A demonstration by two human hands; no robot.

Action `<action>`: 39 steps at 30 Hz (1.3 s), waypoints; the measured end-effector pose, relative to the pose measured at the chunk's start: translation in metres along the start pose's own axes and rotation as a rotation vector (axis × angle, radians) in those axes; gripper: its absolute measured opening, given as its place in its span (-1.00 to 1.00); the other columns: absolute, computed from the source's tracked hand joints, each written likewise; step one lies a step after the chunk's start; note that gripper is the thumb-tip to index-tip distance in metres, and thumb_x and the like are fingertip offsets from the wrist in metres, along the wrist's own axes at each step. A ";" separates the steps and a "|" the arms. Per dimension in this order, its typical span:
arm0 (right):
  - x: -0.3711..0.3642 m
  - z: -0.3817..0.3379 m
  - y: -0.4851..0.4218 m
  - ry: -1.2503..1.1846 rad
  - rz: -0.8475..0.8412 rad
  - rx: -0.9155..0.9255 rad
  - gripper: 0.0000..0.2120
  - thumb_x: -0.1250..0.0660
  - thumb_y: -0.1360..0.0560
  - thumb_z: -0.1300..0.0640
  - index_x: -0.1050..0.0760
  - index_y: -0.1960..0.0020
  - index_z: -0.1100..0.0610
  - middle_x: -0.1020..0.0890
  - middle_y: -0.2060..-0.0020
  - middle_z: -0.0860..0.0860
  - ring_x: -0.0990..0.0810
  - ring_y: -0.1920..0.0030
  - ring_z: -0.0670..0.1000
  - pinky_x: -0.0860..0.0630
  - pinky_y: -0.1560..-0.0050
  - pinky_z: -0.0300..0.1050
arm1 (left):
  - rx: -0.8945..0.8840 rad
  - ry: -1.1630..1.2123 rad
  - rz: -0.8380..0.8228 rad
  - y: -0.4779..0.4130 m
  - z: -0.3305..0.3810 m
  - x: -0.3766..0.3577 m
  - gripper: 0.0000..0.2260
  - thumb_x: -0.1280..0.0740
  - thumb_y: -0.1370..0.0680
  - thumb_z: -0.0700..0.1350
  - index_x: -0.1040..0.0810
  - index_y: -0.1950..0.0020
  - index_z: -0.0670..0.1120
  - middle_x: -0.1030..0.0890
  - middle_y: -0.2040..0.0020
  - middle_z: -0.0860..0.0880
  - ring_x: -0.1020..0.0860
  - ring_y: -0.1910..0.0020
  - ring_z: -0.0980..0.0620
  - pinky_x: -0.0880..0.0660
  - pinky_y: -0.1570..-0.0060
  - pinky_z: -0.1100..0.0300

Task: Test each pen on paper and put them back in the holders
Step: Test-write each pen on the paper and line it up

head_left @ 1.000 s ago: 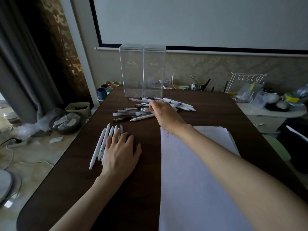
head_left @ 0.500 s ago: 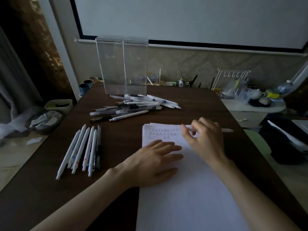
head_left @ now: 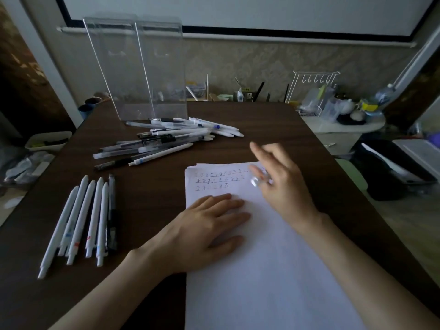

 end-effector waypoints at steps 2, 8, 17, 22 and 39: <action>0.019 -0.008 -0.005 -0.093 0.071 0.017 -0.67 -0.21 -0.54 0.34 -0.42 -0.27 0.42 -0.54 -0.01 0.22 -0.49 0.10 -0.04 -0.39 0.00 -0.32 | 0.004 -0.002 0.003 0.000 0.000 0.000 -0.56 -0.10 -0.57 0.17 -0.39 -0.39 0.03 -0.37 -0.41 0.00 -0.29 -0.41 0.00 -0.28 -0.35 0.08; 0.024 0.001 0.000 -0.387 0.006 -0.270 -0.56 -0.03 -0.57 -0.12 -0.59 -0.02 0.12 -0.59 0.34 0.01 -0.52 0.30 -0.16 -0.44 0.16 -0.26 | 0.021 -0.011 -0.018 -0.001 0.000 -0.001 -0.53 -0.07 -0.56 0.20 -0.36 -0.41 0.05 -0.33 -0.43 0.01 -0.24 -0.44 0.01 -0.18 -0.39 0.12; -0.054 0.031 0.015 -0.670 -0.246 -0.732 -0.87 -0.30 -0.52 0.24 -0.43 0.20 0.12 -0.60 0.43 0.01 -0.55 0.40 -0.13 -0.43 0.33 -0.30 | 0.084 -0.055 -0.047 0.000 -0.005 -0.001 -0.47 -0.01 -0.53 0.26 -0.28 -0.45 0.09 -0.26 -0.47 -0.08 -0.20 -0.46 -0.04 -0.02 -0.39 0.12; -0.065 0.036 0.006 -0.597 -0.217 -0.729 -0.70 -0.38 -0.48 0.17 -0.33 0.33 0.17 -0.44 0.56 0.02 -0.38 0.52 -0.12 -0.36 0.41 -0.31 | 0.093 -0.060 -0.040 0.000 -0.005 0.000 -0.49 -0.04 -0.54 0.24 -0.33 -0.43 0.07 -0.29 -0.46 -0.08 -0.24 -0.44 -0.05 0.00 -0.38 0.16; -0.066 0.043 0.009 -0.388 -0.198 -0.660 -0.72 -0.31 -0.42 0.29 -0.25 0.37 0.24 -0.34 0.59 0.01 -0.44 0.53 -0.15 -0.32 0.39 -0.13 | 0.124 -0.058 -0.018 0.000 -0.007 0.000 -0.51 -0.08 -0.52 0.23 -0.41 -0.38 0.06 -0.36 -0.41 -0.15 -0.31 -0.40 -0.12 -0.14 -0.36 0.08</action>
Point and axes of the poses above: each hand's wrist, its own y-axis away from the middle knuckle, its own x-axis out of the back of the hand, z = x × y, the point moved 10 cm from there along -y, towards the middle knuckle
